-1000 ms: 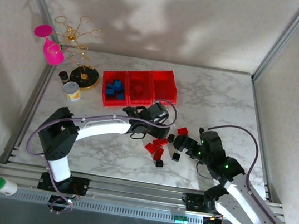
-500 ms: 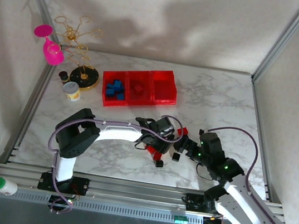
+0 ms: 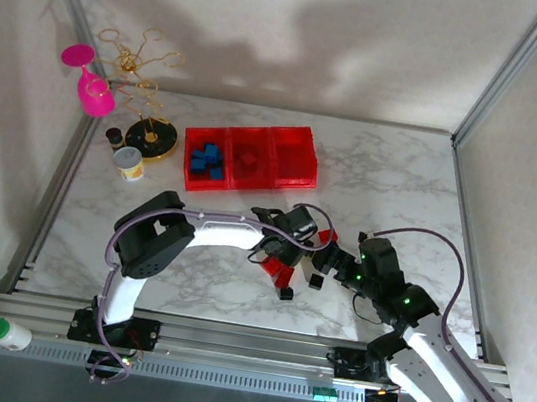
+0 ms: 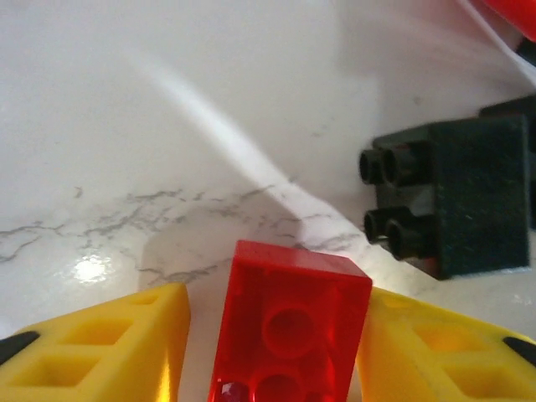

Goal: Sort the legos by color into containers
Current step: Pick up the lego from the center of the table, then place the lego in the container.

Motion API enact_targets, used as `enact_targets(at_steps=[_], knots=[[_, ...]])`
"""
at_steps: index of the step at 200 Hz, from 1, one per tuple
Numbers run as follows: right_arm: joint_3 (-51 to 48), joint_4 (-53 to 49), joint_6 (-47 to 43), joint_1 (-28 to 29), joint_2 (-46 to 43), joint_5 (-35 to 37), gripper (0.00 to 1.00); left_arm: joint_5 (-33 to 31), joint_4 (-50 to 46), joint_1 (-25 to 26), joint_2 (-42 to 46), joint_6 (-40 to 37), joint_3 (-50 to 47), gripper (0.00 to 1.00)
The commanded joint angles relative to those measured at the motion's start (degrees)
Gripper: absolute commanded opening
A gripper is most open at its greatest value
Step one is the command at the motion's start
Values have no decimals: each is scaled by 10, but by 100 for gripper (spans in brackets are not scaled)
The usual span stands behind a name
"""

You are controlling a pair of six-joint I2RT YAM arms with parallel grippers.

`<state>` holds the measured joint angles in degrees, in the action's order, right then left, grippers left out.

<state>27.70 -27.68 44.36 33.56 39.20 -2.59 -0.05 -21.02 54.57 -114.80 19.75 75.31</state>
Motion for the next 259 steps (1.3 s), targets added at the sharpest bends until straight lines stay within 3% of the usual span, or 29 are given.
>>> enact_targets(at_steps=[1,103,168,222,259], knots=[[5,6,-5,-3,2,9,99,-18,3,-10,11,6,-9,48],[24,35,-21,-3,26,-1,99,-38,-12,-37,69,30,-20,33],[38,85,-28,-3,58,-13,99,-48,-5,-90,138,65,-39,29],[65,172,-34,-3,129,-35,99,-127,-35,-175,79,73,81,29],[82,189,-43,-3,162,-40,99,-145,-27,-220,10,80,179,29]])
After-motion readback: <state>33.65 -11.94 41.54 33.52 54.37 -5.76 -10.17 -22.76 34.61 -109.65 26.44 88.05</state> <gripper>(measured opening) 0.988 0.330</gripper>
